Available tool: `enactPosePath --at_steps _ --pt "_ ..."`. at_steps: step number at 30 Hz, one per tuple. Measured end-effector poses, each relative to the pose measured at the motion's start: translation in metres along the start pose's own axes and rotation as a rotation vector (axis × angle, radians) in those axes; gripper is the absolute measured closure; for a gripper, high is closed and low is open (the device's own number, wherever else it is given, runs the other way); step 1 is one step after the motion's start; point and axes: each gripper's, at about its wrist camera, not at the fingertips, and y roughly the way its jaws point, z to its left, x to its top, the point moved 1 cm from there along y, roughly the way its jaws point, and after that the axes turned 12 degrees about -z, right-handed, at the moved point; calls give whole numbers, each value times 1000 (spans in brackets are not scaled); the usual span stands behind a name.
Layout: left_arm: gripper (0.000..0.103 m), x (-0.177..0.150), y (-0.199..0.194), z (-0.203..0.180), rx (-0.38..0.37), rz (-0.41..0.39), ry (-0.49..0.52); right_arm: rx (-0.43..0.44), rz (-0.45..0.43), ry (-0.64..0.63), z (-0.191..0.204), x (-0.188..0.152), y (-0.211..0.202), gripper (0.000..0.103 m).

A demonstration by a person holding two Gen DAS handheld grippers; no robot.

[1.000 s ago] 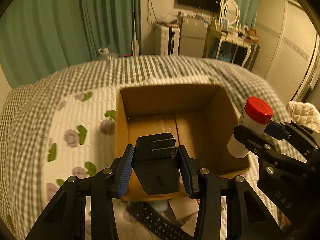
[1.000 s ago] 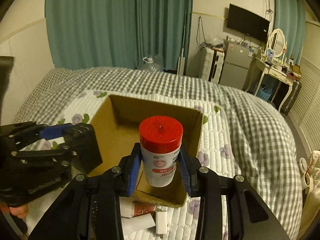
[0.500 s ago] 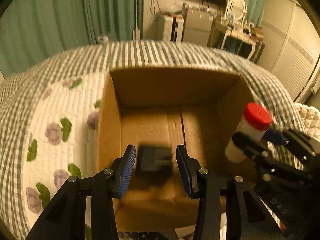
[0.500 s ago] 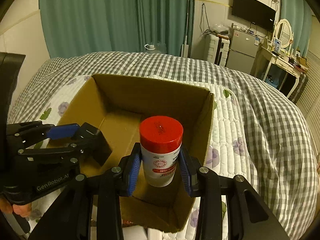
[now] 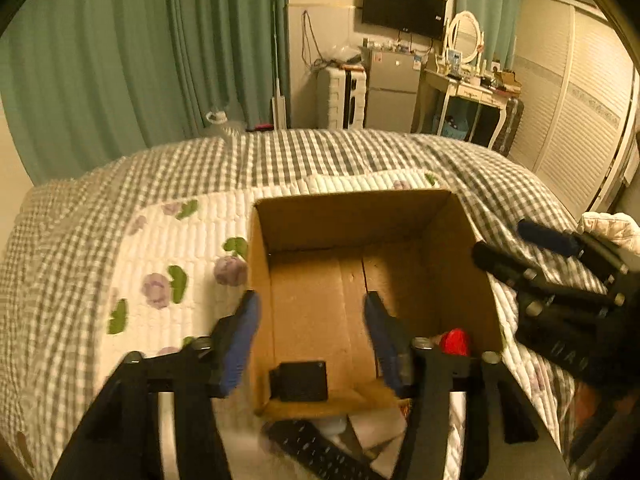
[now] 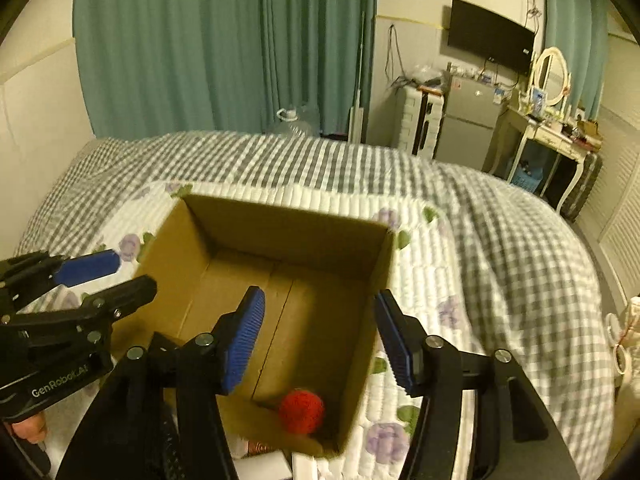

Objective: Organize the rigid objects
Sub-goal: 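Lower the power bank and red-capped bottle into the box and open both grippers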

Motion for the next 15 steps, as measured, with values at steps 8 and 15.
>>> enactPosePath --at_steps 8,15 --pt "2 -14 -77 17 46 -61 -34 -84 -54 -31 5 13 -81 17" --pt "0 -41 -114 25 61 -56 -71 -86 -48 -8 18 -10 -132 15"
